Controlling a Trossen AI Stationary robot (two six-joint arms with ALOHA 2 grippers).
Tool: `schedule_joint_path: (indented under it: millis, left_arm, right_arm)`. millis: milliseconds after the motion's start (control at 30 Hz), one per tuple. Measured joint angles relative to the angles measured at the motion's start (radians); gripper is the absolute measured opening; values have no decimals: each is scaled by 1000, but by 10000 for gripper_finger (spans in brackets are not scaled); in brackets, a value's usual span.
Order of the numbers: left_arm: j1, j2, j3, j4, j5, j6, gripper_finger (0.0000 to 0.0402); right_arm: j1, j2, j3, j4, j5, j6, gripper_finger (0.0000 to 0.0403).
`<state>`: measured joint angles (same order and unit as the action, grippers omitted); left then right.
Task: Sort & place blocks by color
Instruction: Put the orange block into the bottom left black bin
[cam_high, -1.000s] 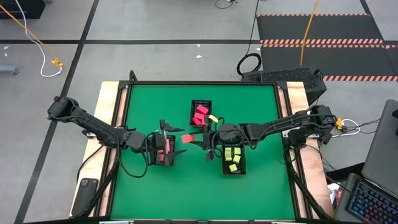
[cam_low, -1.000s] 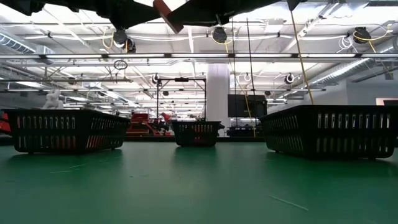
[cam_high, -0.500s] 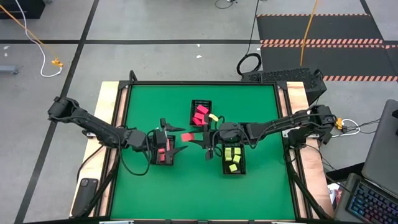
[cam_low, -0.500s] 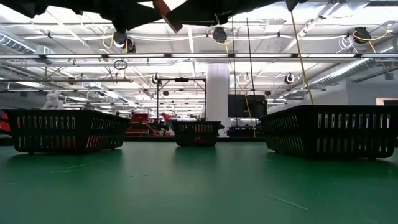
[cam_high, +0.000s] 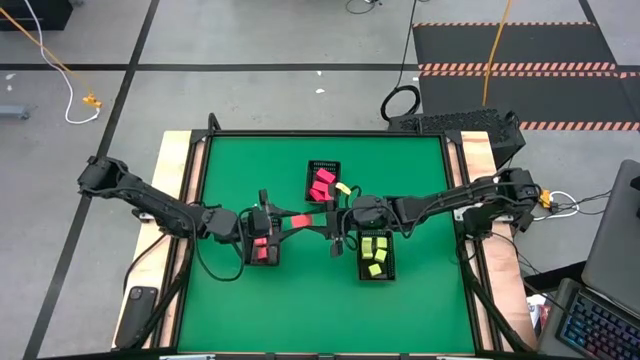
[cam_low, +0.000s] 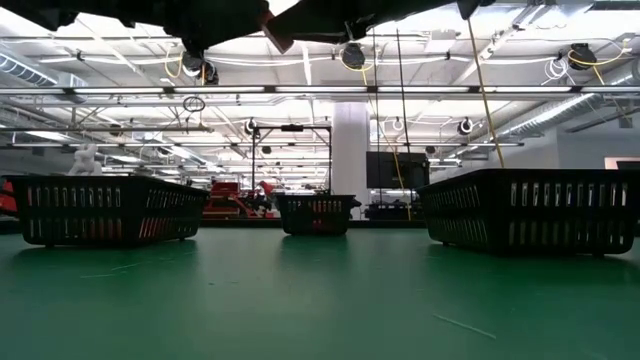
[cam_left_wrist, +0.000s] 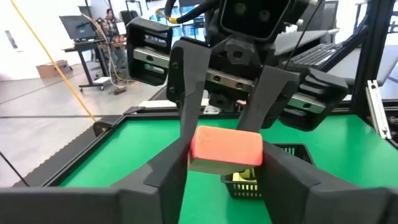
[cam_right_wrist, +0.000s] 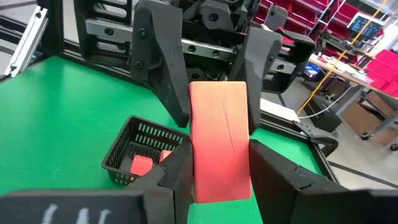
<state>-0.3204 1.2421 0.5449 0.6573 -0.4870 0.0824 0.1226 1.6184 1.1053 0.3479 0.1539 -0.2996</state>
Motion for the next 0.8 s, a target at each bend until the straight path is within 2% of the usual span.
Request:
schedule_joint_path:
  millis: [200,500,667,800]
  left_arm:
    - [0,0,0,-2,-8,2,134]
    - [0,0,0,-1,1,-5,153]
    - [0,0,0,-9,3,-5,134]
    - [0,0,0,-29,2,-10,132]
  right_arm:
    - [0,0,0,-2,0,27,129]
    - [-5,0,0,0,0,50,156]
    - [-5,0,0,-5,3,51,159]
    - [-5,0,0,-46,5,53,159]
